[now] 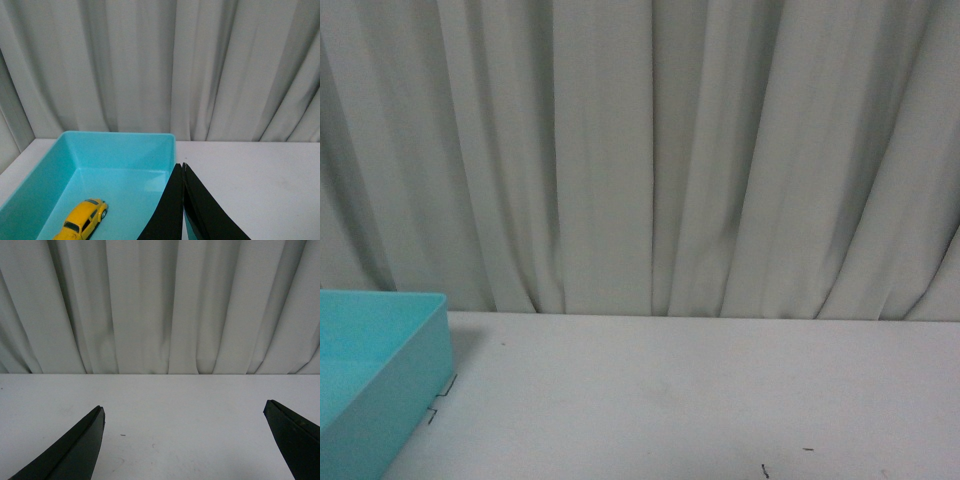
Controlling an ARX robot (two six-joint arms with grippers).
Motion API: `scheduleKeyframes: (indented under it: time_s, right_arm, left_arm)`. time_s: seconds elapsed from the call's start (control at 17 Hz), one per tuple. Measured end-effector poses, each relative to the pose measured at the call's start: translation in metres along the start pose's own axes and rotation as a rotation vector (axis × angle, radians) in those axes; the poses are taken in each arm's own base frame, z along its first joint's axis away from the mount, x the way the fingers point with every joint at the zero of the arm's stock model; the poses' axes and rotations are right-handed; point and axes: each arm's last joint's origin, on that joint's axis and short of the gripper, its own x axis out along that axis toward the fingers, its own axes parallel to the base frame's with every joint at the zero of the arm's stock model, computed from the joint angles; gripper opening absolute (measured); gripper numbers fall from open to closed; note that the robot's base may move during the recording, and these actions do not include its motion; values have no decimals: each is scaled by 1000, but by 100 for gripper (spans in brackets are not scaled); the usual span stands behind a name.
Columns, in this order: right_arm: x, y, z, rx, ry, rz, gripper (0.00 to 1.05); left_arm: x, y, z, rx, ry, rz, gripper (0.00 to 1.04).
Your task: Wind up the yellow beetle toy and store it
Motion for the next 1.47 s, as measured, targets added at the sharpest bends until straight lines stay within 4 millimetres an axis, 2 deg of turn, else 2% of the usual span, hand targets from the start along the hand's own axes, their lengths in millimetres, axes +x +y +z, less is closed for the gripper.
scheduleKeyframes:
  time_s: [0.41, 0.47, 0.83, 0.88, 0.94, 1.18, 1.47]
  right_arm:
    - [0, 0, 0, 0, 0, 0, 98]
    - [0, 0, 0, 0, 0, 0, 98]
    - [0, 0, 0, 0, 0, 0, 98]
    - [0, 0, 0, 0, 0, 0, 98]
    - [0, 0, 0, 0, 0, 0, 98]
    - [0, 0, 0, 0, -1, 0, 98]
    - [0, 0, 0, 0, 0, 0, 98]
  left_arm:
    - [-11, 0, -10, 0, -20, 0, 2]
    - [-13, 0, -17, 0, -2, -1, 2]
    - [-19, 0, -16, 0, -14, 0, 2]
    - [-24, 0, -22, 0, 34, 0, 2]
    - [-30, 0, -19, 0, -8, 0, 2]
    - [-30, 0, -19, 0, -5, -2, 2]
    - [-30, 0, -19, -2, -5, -2, 59]
